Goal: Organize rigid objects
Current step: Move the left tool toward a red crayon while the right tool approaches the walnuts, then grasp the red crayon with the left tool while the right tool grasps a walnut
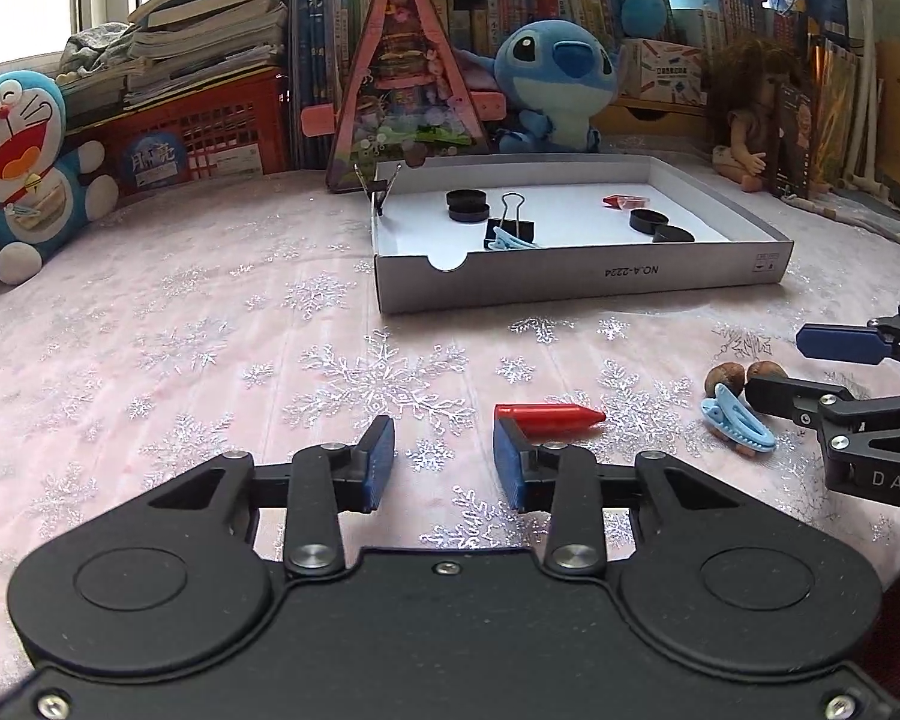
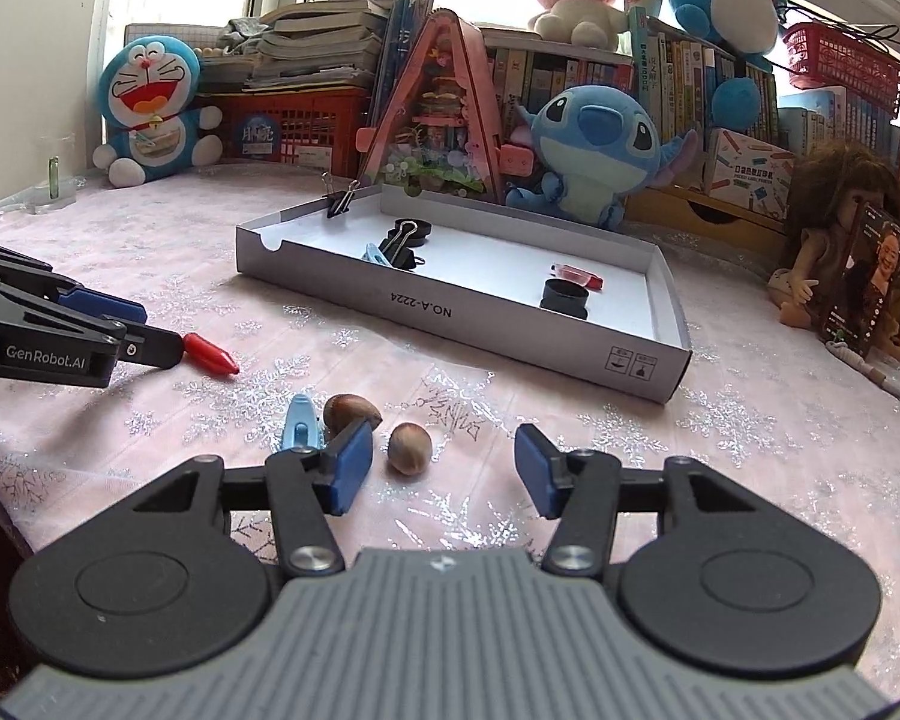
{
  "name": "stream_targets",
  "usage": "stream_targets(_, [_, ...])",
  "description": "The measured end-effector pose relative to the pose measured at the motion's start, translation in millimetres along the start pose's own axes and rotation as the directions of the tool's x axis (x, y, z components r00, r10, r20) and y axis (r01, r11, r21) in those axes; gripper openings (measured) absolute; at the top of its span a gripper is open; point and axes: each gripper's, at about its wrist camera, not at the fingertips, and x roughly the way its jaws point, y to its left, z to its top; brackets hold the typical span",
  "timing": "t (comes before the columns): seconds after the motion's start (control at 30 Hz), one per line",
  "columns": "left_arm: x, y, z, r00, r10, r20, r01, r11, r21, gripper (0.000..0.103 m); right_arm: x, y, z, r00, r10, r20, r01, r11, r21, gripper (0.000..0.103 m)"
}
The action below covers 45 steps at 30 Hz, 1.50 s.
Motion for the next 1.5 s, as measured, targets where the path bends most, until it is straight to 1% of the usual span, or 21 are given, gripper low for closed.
stream_targets(0.1, [-1.5, 1.0, 0.3, 1.0, -0.018, 0.003, 0.019, 1.0, -0.016, 0.037, 2.2, -3.3, -1.2, 1.0, -0.007, -0.013, 0.007, 0.999, 0.034, 0.053])
stream_targets(0.13, [-2.6, -0.3, -0.1, 1.0, -0.025, 0.008, 0.025, 1.0, -0.011, 0.04, 2.6, -4.5, -1.7, 1.0, -0.003, -0.016, 0.004, 0.999, 0.047, 0.05])
stream_targets(0.2, [-6.1, -4.6, -1.8, 0.999, -0.036, 0.028, 0.036, 0.999, 0.002, 0.044, 2.2, -4.5, -2.6, 1.0, 0.002, -0.011, -0.001, 0.998, 0.063, 0.046])
stream_targets(0.23, [-8.0, -7.4, -2.6, 0.998, -0.045, 0.038, 0.045, 0.999, 0.01, 0.048, 1.8, -3.4, -2.9, 1.0, 0.001, -0.007, -0.001, 0.998, 0.064, 0.045])
stream_targets(0.27, [-9.3, -10.6, -3.2, 0.997, -0.056, 0.046, 0.055, 0.998, 0.019, 0.052, 1.4, -2.4, -3.2, 1.0, 0.0, -0.002, 0.0, 0.998, 0.064, 0.044])
stream_targets(0.33, [-10.9, -17.2, -4.9, 0.996, -0.062, 0.056, 0.06, 0.997, 0.038, 0.056, 0.1, 0.4, -4.5, 1.0, 0.001, 0.008, -0.002, 0.998, 0.063, 0.044])
stream_targets(0.4, [-9.9, -23.5, -5.9, 0.997, -0.055, 0.062, 0.051, 0.997, 0.052, 0.058, -0.9, 2.8, -5.9, 1.0, 0.005, 0.019, -0.006, 0.998, 0.059, 0.044])
stream_targets(0.47, [-6.7, -27.6, -6.0, 0.997, -0.047, 0.059, 0.044, 0.998, 0.044, 0.059, -1.2, 5.8, -7.2, 1.0, -0.004, 0.027, 0.003, 0.999, 0.046, 0.045])
stream_targets(0.5, [-5.3, -28.8, -5.6, 0.997, -0.047, 0.055, 0.046, 0.998, 0.035, 0.059, -1.1, 6.9, -8.0, 0.999, -0.011, 0.03, 0.01, 0.999, 0.04, 0.048])
stream_targets(0.53, [-4.0, -29.8, -6.0, 0.997, -0.052, 0.053, 0.051, 0.998, 0.025, 0.059, -1.4, 7.7, -8.8, 0.999, -0.023, 0.036, 0.021, 0.999, 0.038, 0.053])
stream_targets(0.63, [0.3, -33.1, -6.2, 0.997, -0.054, 0.05, 0.053, 0.998, 0.018, 0.059, -1.4, 9.7, -10.6, 0.998, -0.046, 0.046, 0.044, 0.999, 0.032, 0.056])
stream_targets(0.7, [2.6, -35.3, -6.7, 0.998, -0.049, 0.048, 0.048, 0.999, 0.023, 0.058, -1.5, 12.0, -12.3, 0.997, -0.061, 0.055, 0.06, 0.998, 0.02, 0.056])
stream_targets(0.77, [3.6, -37.1, -6.9, 0.997, -0.055, 0.051, 0.053, 0.998, 0.025, 0.055, -2.0, 14.2, -13.7, 0.995, -0.07, 0.064, 0.07, 0.997, 0.014, 0.056])
stream_targets(0.83, [3.9, -38.5, -7.0, 0.997, -0.058, 0.051, 0.056, 0.998, 0.03, 0.054, -2.2, 15.2, -14.1, 0.995, -0.07, 0.07, 0.069, 0.998, 0.013, 0.056])
stream_targets(0.9, [4.7, -39.2, -6.9, 0.997, -0.066, 0.05, 0.064, 0.997, 0.033, 0.049, -2.1, 15.1, -13.5, 0.995, -0.062, 0.072, 0.061, 0.998, 0.025, 0.056])
stream_targets(0.97, [4.4, -40.2, -6.6, 0.996, -0.071, 0.051, 0.069, 0.997, 0.036, 0.042, -1.6, 14.1, -12.5, 0.997, -0.046, 0.065, 0.043, 0.998, 0.044, 0.055])
stream_targets(1.0, [4.3, -40.9, -6.4, 0.996, -0.07, 0.05, 0.068, 0.997, 0.039, 0.042, -1.7, 13.9, -12.5, 0.997, -0.038, 0.065, 0.035, 0.998, 0.052, 0.05])
stream_targets(1.03, [4.2, -41.7, -6.3, 0.996, -0.068, 0.051, 0.066, 0.997, 0.042, 0.042, -1.8, 14.2, -12.5, 0.997, -0.031, 0.064, 0.028, 0.998, 0.054, 0.043])
stream_targets(1.3, [2.8, -43.2, -5.8, 0.996, -0.075, 0.048, 0.073, 0.996, 0.043, 0.042, -5.6, 14.5, -12.5, 0.998, -0.001, 0.063, -0.003, 0.998, 0.062, 0.021])
stream_targets(1.5, [-1.8, -43.4, -3.1, 0.996, -0.079, 0.052, 0.077, 0.996, 0.04, 0.042, -9.8, 5.6, -8.6, 0.998, -0.018, 0.068, 0.012, 0.996, 0.093, 0.02])
